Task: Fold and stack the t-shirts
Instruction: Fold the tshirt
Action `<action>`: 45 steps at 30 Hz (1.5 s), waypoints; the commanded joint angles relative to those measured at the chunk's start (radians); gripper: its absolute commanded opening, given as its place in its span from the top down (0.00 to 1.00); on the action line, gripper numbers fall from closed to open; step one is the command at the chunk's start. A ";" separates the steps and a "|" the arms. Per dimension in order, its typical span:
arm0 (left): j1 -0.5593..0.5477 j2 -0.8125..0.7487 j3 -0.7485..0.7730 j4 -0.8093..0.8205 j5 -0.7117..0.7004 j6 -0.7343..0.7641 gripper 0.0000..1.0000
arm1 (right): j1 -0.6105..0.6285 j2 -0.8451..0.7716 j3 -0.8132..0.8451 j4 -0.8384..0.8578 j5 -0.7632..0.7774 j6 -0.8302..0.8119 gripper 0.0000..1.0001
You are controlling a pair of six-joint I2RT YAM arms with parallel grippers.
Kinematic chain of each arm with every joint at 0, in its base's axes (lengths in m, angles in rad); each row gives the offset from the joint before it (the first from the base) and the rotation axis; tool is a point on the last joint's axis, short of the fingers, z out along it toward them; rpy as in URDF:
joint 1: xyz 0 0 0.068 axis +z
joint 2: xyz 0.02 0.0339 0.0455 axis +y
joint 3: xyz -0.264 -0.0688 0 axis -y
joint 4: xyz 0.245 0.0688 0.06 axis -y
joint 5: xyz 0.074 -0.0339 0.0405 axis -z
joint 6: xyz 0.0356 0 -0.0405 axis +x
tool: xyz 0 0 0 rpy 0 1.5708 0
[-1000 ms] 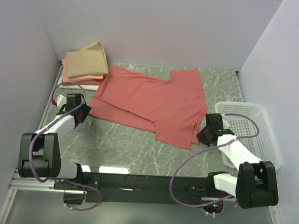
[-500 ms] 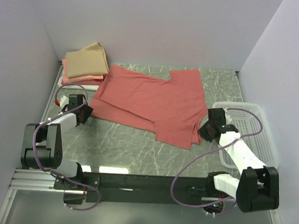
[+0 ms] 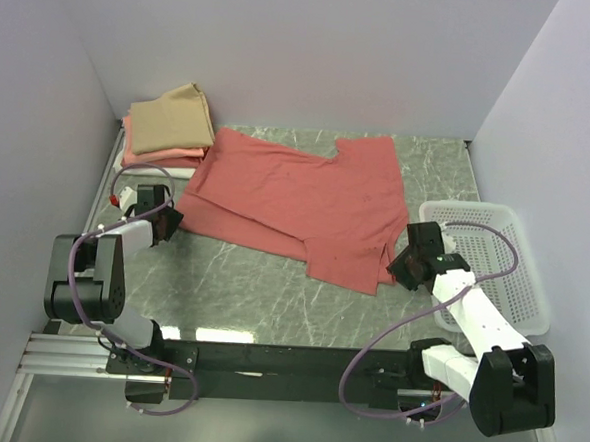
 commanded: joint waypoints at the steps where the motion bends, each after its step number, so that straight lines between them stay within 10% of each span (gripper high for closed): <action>1: 0.002 0.025 0.017 0.013 -0.008 0.012 0.58 | 0.007 0.003 -0.027 0.018 0.004 0.020 0.61; 35: 0.002 0.016 0.039 0.004 0.010 0.009 0.87 | 0.089 0.229 0.049 0.032 0.151 0.108 0.53; 40: 0.002 0.009 0.040 0.001 0.007 0.013 0.94 | 0.092 0.256 0.049 0.064 0.163 0.086 0.62; 43: 0.004 -0.009 0.052 -0.046 -0.003 0.014 0.99 | 0.093 0.253 0.060 0.061 0.143 0.054 1.00; 45: 0.004 -0.024 0.066 -0.086 -0.014 0.001 0.99 | 0.095 0.221 0.074 0.042 0.125 0.030 1.00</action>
